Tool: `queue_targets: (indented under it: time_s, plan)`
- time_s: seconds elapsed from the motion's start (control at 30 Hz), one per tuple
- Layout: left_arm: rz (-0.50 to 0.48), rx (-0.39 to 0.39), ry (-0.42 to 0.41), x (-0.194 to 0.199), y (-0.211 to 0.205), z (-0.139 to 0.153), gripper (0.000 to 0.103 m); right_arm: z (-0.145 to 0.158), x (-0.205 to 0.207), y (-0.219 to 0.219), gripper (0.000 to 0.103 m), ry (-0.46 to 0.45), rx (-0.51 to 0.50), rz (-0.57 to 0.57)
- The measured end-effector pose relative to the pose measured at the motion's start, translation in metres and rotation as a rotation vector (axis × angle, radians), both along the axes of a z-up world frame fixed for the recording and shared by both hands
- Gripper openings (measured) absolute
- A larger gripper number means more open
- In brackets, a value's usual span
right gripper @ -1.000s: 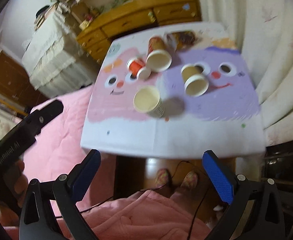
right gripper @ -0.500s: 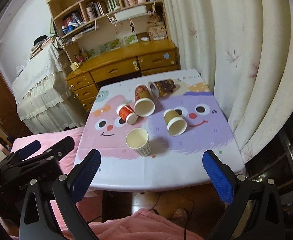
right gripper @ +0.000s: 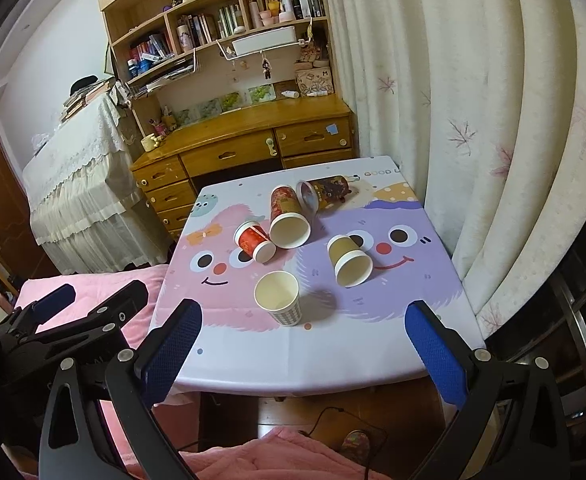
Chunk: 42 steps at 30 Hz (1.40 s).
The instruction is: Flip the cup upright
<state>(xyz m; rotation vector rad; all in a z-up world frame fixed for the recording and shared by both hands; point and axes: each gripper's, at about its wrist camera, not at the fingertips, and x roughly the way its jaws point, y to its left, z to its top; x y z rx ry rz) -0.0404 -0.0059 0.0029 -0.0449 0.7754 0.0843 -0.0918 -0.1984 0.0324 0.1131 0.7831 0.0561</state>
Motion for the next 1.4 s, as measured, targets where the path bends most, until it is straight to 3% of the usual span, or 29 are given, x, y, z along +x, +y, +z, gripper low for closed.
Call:
queue_targets:
  time_s: [1.4]
  plan:
    - [-0.007, 0.006, 0.008, 0.017, 0.000, 0.002, 0.102, 0.005, 0.005, 0.001, 0.103, 0.013, 0.004, 0.000]
